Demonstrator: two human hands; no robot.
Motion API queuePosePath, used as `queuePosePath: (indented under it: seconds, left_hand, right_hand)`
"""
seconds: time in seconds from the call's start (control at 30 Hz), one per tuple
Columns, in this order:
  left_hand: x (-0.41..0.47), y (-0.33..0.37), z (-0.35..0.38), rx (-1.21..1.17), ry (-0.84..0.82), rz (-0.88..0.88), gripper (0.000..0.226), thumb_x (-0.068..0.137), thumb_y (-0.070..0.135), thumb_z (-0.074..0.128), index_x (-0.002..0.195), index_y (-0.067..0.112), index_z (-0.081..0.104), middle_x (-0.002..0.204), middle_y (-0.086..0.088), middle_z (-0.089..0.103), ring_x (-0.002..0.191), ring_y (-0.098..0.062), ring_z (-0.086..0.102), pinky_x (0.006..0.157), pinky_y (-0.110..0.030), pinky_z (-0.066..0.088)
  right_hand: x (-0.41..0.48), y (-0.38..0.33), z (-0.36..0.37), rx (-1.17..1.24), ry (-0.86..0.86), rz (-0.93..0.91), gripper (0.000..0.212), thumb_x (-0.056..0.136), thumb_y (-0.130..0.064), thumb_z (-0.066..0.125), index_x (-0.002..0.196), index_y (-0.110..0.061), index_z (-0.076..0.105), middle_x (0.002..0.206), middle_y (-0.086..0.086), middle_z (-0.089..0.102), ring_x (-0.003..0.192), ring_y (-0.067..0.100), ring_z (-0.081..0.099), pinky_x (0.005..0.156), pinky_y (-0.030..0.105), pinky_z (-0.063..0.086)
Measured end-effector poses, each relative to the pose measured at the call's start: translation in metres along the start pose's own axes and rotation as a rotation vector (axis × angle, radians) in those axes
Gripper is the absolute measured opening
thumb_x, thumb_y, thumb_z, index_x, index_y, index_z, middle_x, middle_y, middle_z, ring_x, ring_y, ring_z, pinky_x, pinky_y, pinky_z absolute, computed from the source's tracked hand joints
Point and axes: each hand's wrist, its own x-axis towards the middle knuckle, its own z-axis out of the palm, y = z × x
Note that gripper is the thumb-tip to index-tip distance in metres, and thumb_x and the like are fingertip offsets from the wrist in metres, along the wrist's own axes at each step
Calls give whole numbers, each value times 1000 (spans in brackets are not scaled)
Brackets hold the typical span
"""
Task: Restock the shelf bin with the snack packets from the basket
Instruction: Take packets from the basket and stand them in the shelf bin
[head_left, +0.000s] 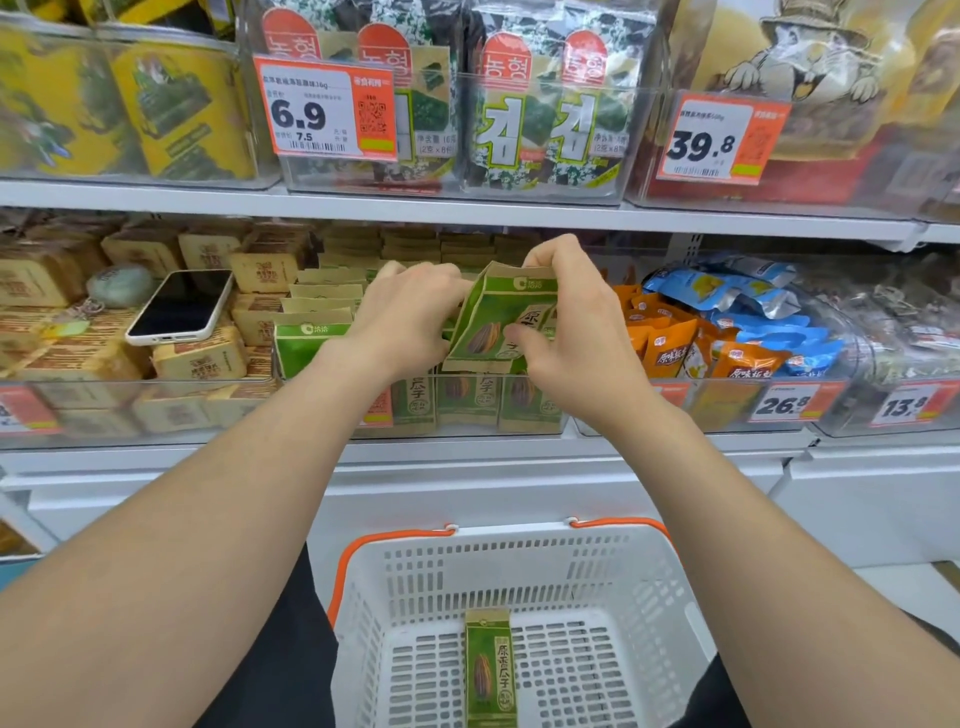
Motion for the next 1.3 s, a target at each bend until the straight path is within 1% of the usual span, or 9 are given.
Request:
queuePosePath:
  seconds: [0.23, 0.33, 0.47, 0.57, 0.7, 0.83, 1.03, 1.17, 1.3]
  left_hand:
    - [3, -8, -3, -111, -65, -49, 23, 81, 37, 87, 88, 39, 65, 91, 11, 65, 91, -25, 59, 82, -42, 43]
    - [1, -11, -7, -158, -113, -52, 22, 91, 27, 76, 89, 42, 60, 94, 8, 69, 91, -25, 58, 87, -45, 46]
    - [0, -14, -5, -151, -90, -99, 18, 95, 7, 58, 81, 16, 63, 83, -1, 63, 84, -34, 59, 81, -45, 50]
    - [0, -15, -5, -215, -29, -140, 39, 93, 3, 56, 70, 33, 61, 82, -1, 69, 81, -35, 60, 74, -47, 56]
    - [1, -19, -3, -248, -7, -168, 37, 94, 4, 57, 83, 34, 76, 80, 9, 72, 84, -31, 60, 80, -49, 58]
    - [0, -16, -4, -278, 15, -155, 27, 101, 13, 63, 95, 33, 80, 82, 11, 72, 83, -26, 60, 84, -49, 57]
    - [1, -15, -7, -338, 36, -209, 42, 99, 7, 62, 85, 43, 78, 80, 11, 70, 91, -31, 61, 87, -52, 56]
    - [1, -9, -12, -327, 50, -218, 37, 100, 0, 59, 110, 27, 83, 109, -1, 79, 114, -31, 64, 108, -49, 48]
    - [3, -15, -15, -419, 16, -171, 24, 106, 16, 60, 108, 26, 82, 93, 17, 74, 87, -6, 63, 113, -50, 42]
  right_hand:
    - [-1, 2, 8, -149, -89, -78, 50, 84, -3, 77, 114, -23, 43, 113, -4, 47, 96, 16, 52, 79, 41, 52]
    - [-2, 4, 17, -238, -124, -88, 48, 90, -9, 72, 120, -28, 40, 115, -7, 51, 102, 20, 50, 90, 47, 45]
    - [6, 9, 15, -235, -56, -109, 34, 98, -16, 66, 125, -27, 49, 112, -8, 60, 100, 18, 50, 87, 42, 43]
    - [7, 10, 15, -149, -44, -119, 31, 98, -14, 67, 123, -26, 51, 109, -8, 64, 95, 14, 52, 80, 37, 47]
    - [8, 11, 24, -232, -86, -132, 33, 99, -16, 67, 123, -29, 50, 111, -9, 66, 99, 19, 57, 87, 49, 46]
    - [18, 19, 20, -319, -119, -74, 34, 99, -23, 67, 126, -36, 51, 110, -15, 62, 106, 19, 44, 93, 45, 31]
    - [30, 20, 22, -452, -182, -122, 35, 99, -27, 67, 129, -37, 51, 102, -13, 57, 105, 19, 36, 96, 46, 28]
    - [32, 22, 26, -510, -234, -155, 28, 99, -30, 66, 122, -37, 52, 103, -11, 61, 104, 19, 32, 91, 44, 23]
    - [27, 24, 29, -614, -181, -212, 35, 97, -37, 68, 129, -30, 57, 115, -3, 55, 113, 26, 37, 96, 48, 26]
